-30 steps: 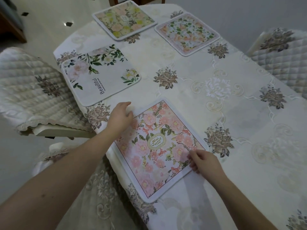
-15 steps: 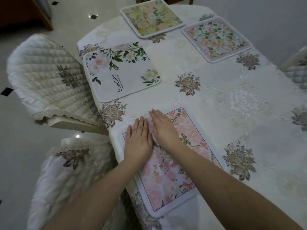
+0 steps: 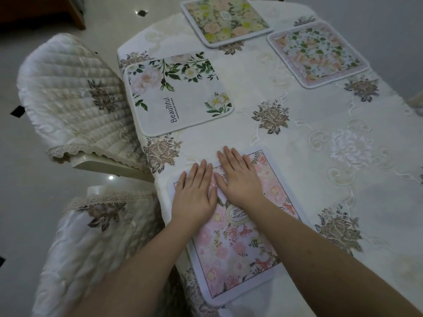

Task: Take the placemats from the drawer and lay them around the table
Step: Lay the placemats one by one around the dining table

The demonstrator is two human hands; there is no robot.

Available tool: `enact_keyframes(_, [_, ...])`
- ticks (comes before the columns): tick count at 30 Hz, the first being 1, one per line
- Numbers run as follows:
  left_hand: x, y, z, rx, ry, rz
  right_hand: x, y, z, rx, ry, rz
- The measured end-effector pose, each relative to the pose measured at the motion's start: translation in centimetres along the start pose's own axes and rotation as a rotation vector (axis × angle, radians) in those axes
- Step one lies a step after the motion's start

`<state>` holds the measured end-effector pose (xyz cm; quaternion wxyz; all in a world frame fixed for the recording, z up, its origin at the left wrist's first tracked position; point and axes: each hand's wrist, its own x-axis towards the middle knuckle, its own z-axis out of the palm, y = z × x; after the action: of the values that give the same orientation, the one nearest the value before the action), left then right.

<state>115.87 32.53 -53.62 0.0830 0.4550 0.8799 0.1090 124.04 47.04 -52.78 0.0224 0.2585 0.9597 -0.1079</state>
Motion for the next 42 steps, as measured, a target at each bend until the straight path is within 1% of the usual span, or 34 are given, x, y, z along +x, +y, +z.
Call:
enact_keyframes(5, [-0.2,-0.3,-0.3,0.012,-0.014,-0.003,0.1,2.6,-0.4,0.001,0.03,0.071])
enact_keyframes(11, [-0.6,-1.5,-0.9,0.028,-0.036,-0.083,-0.1,6.4,-1.3,0.031,0.044,0.148])
enact_keyframes(18, [-2.0,-3.3,-1.7,-0.01,-0.005,-0.142,-0.1,7.0,-1.2,-0.015,0.051,0.152])
enact_keyframes(22, [-2.1,-3.7,-1.8,0.042,-0.042,-0.121,-0.2,6.9,-1.1,-0.016,0.034,0.174])
enact_keyframes(24, [-1.9,-3.9,-1.7,0.117,-0.01,-0.121,-0.7,7.2,-1.4,-0.005,0.037,0.241])
enact_keyframes(26, [-1.9,-3.9,-2.0,0.193,0.036,-0.124,-2.2,7.7,-1.7,-0.025,0.087,0.283])
enact_keyframes(27, [-2.3,-3.6,-2.1,0.184,0.038,-0.131,-3.4,7.6,-1.7,-0.037,0.136,0.278])
enact_keyframes(29, [-3.5,-1.5,-2.4,0.083,0.051,-0.137,-6.0,6.5,-1.7,-0.018,0.201,0.262])
enact_keyframes(32, [-6.5,3.6,-2.0,-0.083,0.096,-0.077,-9.6,3.1,-1.3,0.076,0.184,0.237])
enact_keyframes(34, [-8.5,6.4,-1.3,-0.135,0.079,-0.052,-11.7,0.6,-0.6,0.114,0.167,0.186])
enact_keyframes(38, [-11.6,8.5,0.4,-0.108,0.032,-0.017,-14.9,-2.3,1.6,0.141,0.101,0.108])
enact_keyframes(42, [-13.9,8.3,1.9,-0.007,-0.018,0.024,-16.4,-2.5,2.8,0.05,0.076,0.091])
